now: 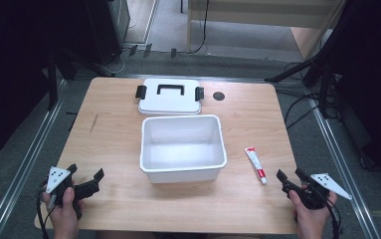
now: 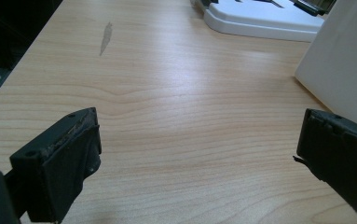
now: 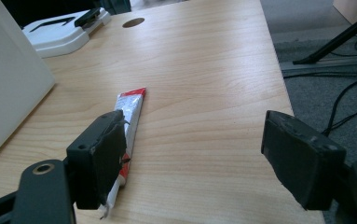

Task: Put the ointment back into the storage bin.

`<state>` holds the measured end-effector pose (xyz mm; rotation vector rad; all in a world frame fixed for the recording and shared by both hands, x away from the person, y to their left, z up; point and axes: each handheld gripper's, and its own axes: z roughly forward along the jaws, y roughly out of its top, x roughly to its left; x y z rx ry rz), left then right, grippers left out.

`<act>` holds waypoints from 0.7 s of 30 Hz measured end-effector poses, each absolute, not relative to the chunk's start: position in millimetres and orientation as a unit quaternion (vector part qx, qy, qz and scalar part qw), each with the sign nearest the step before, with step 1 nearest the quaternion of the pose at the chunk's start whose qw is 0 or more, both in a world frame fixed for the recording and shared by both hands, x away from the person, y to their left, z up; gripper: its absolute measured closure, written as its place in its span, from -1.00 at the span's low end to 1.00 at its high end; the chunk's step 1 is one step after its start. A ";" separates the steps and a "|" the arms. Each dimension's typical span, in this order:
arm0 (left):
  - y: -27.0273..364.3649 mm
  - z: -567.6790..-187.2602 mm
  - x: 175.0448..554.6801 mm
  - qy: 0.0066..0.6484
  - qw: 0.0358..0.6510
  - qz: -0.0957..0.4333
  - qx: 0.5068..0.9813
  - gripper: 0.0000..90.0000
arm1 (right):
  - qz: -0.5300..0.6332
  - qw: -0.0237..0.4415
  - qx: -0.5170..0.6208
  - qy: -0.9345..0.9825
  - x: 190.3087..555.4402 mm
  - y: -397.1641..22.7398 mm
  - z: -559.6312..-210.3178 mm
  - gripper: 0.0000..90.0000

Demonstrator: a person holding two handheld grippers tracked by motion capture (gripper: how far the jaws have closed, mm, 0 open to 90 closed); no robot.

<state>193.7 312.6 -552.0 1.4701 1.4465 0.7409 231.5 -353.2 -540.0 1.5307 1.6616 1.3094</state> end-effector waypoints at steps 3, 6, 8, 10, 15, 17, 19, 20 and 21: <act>312.5 -551.9 194.2 0.589 0.456 0.302 0.595 -1.00 | 0.471 0.264 0.571 0.619 231.4 -351.8 -538.6 -0.50; 312.5 -551.8 193.8 0.588 0.455 0.302 0.597 -1.00 | 0.437 0.276 0.580 0.629 234.7 -351.1 -533.8 -0.49; 312.8 -551.9 193.9 0.587 0.456 0.302 0.597 -1.00 | 0.433 0.276 0.583 0.630 235.7 -351.1 -532.4 -0.49; 312.6 -551.9 193.8 0.588 0.456 0.302 0.596 -1.00 | 0.417 0.276 0.589 0.635 238.0 -351.0 -527.4 -0.49; 311.6 -551.8 193.9 0.587 0.454 0.304 0.597 -1.00 | 0.374 0.264 0.592 0.663 242.8 -347.9 -517.5 -0.49; 312.0 -551.8 194.0 0.587 0.455 0.302 0.597 -1.00 | 0.354 0.250 0.592 0.679 245.1 -345.5 -513.7 -0.49; 312.5 -551.9 194.0 0.589 0.455 0.302 0.595 -1.00 | 0.337 0.237 0.590 0.695 247.1 -343.3 -509.2 -0.48; 312.7 -551.9 194.0 0.589 0.456 0.302 0.595 -1.00 | 0.331 0.233 0.589 0.700 248.0 -342.2 -507.5 -0.49; 312.6 -551.9 194.0 0.590 0.455 0.302 0.595 -1.00 | 0.321 0.226 0.587 0.708 249.7 -340.3 -504.3 -0.49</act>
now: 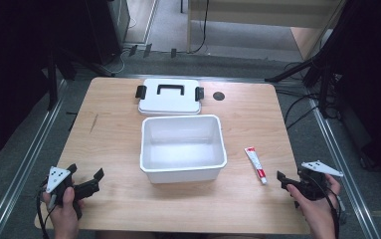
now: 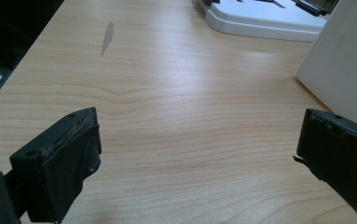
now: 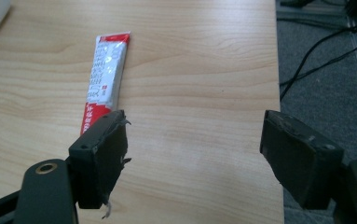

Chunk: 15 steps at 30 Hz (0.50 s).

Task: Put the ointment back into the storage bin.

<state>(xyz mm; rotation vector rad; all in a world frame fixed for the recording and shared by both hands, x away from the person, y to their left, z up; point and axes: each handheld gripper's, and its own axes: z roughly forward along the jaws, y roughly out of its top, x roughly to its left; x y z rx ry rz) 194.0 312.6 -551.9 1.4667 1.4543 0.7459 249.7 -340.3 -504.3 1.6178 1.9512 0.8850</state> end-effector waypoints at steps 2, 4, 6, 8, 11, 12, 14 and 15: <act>312.5 -551.9 193.9 0.589 0.455 0.303 0.595 -1.00 | 0.303 0.217 0.584 0.722 253.0 -336.9 -499.1 -0.49; 312.7 -552.0 193.9 0.588 0.457 0.302 0.595 -1.00 | 0.289 0.204 0.580 0.734 256.4 -334.0 -494.7 -0.49; 313.5 -552.1 193.9 0.589 0.458 0.300 0.593 -1.00 | 0.281 0.181 0.576 0.746 261.4 -332.2 -490.4 -0.50; 313.9 -552.0 193.9 0.590 0.458 0.299 0.593 -1.00 | 0.259 0.166 0.575 0.758 267.4 -330.6 -487.2 -0.51; 313.8 -552.0 193.7 0.590 0.459 0.300 0.593 -1.00 | 0.208 0.133 0.574 0.781 279.9 -326.2 -483.0 -0.54; 313.8 -552.1 193.8 0.590 0.459 0.300 0.593 -1.00 | 0.208 0.133 0.574 0.781 279.9 -326.2 -483.0 -0.54; 313.7 -552.0 193.8 0.590 0.458 0.300 0.594 -1.00 | 0.174 0.115 0.571 0.794 285.3 -320.6 -482.0 -0.56; 313.7 -552.0 193.7 0.590 0.458 0.300 0.593 -1.00 | 0.161 0.109 0.567 0.800 286.9 -318.5 -482.0 -0.56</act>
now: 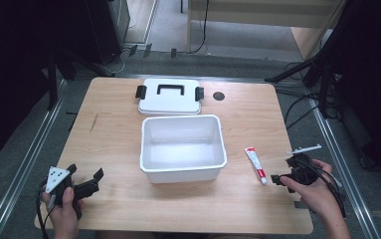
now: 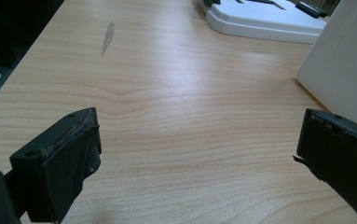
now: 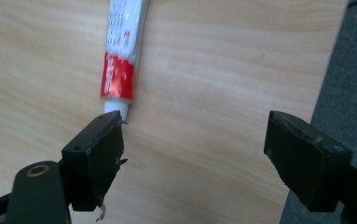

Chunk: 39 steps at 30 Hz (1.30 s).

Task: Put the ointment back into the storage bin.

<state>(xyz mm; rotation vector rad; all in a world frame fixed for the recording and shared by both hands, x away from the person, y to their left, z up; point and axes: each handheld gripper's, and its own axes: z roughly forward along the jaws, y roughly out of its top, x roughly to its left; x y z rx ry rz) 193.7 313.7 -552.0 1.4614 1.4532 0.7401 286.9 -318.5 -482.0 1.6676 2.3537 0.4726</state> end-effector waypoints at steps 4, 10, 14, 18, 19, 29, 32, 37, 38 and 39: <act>314.4 -552.1 193.9 0.592 0.461 0.296 0.590 -1.00 | 0.097 0.082 0.550 0.826 293.4 -307.8 -483.5 -0.62; 313.8 -552.2 193.8 0.592 0.461 0.299 0.590 -1.00 | 0.008 0.051 0.527 0.848 304.3 -286.9 -478.4 -0.66; 314.3 -552.1 193.6 0.592 0.460 0.298 0.591 -1.00 | -0.021 0.040 0.520 0.853 307.5 -277.4 -477.3 -0.69; 315.0 -552.1 193.6 0.592 0.462 0.295 0.591 -1.00 | -0.035 0.029 0.521 0.852 310.1 -273.1 -477.5 -0.68; 315.2 -552.2 193.7 0.592 0.463 0.294 0.590 -1.00 | -0.039 0.026 0.520 0.853 311.0 -271.8 -478.0 -0.65; 314.9 -552.2 194.1 0.594 0.461 0.294 0.590 -1.00 | -0.023 0.020 0.506 0.862 321.9 -262.2 -480.0 -0.35; 314.9 -552.2 194.0 0.594 0.461 0.294 0.590 -1.00 | -0.016 0.012 0.512 0.859 326.2 -259.4 -482.1 -0.28; 314.9 -552.2 194.2 0.595 0.460 0.293 0.590 -1.00 | -0.005 0.000 0.536 0.845 332.5 -254.8 -485.9 -0.15; 314.9 -552.2 194.3 0.595 0.460 0.293 0.590 -1.00 | -0.003 0.000 0.538 0.843 333.4 -254.3 -486.2 -0.14; 314.9 -552.2 194.4 0.595 0.460 0.293 0.590 -1.00 | 0.002 -0.005 0.546 0.838 335.2 -253.2 -486.4 -0.07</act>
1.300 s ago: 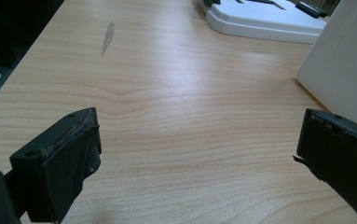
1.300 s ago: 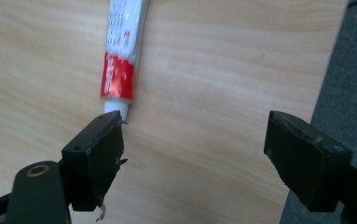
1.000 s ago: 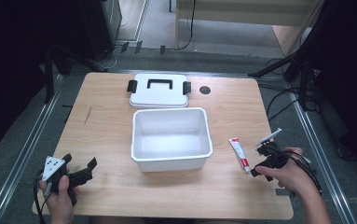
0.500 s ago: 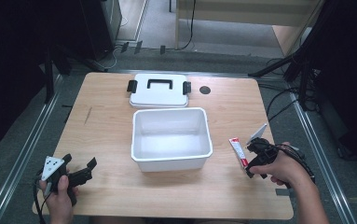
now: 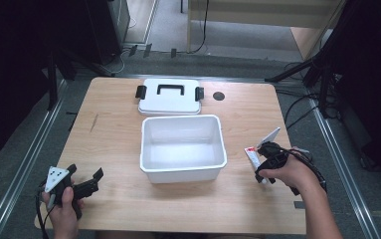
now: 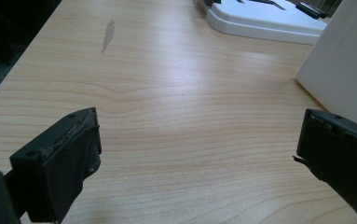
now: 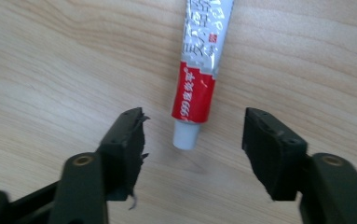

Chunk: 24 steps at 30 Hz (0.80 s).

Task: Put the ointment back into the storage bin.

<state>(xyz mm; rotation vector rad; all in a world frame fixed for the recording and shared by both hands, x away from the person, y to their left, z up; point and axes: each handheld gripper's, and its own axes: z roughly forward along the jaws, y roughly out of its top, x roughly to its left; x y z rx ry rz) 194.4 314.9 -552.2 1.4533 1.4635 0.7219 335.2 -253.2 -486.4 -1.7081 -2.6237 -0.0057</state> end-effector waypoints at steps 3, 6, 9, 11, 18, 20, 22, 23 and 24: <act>314.8 -552.2 194.5 0.595 0.460 0.293 0.591 -1.00 | -0.001 0.005 -0.552 -0.834 340.1 -250.6 -486.1 -0.01; 314.8 -552.3 194.5 0.595 0.460 0.294 0.591 -1.00 | 0.002 -0.009 -0.555 -0.832 346.2 -247.6 -486.7 0.01; 315.0 -552.3 194.5 0.595 0.460 0.293 0.590 -1.00 | 0.000 -0.001 -0.567 -0.824 350.9 -244.7 -488.8 0.09; 315.0 -552.3 194.5 0.595 0.460 0.293 0.591 -1.00 | 0.003 -0.002 -0.567 -0.824 353.5 -242.7 -490.9 0.13; 315.0 -552.3 194.7 0.594 0.460 0.293 0.591 -1.00 | 0.023 -0.017 -0.568 -0.822 362.0 -236.6 -494.9 0.33; 315.1 -552.3 194.8 0.594 0.459 0.293 0.592 -1.00 | 0.023 -0.017 -0.575 -0.818 364.2 -235.4 -495.1 0.40; 314.9 -552.3 194.8 0.594 0.459 0.293 0.592 -1.00 | 0.023 -0.019 -0.573 -0.819 365.8 -234.8 -496.5 0.44; 315.0 -552.3 194.8 0.594 0.458 0.293 0.592 -1.00 | 0.024 -0.021 -0.572 -0.820 366.2 -234.2 -497.2 0.44; 315.0 -552.3 194.8 0.594 0.458 0.293 0.592 -1.00 | 0.023 -0.023 -0.571 -0.821 366.9 -233.5 -498.6 0.45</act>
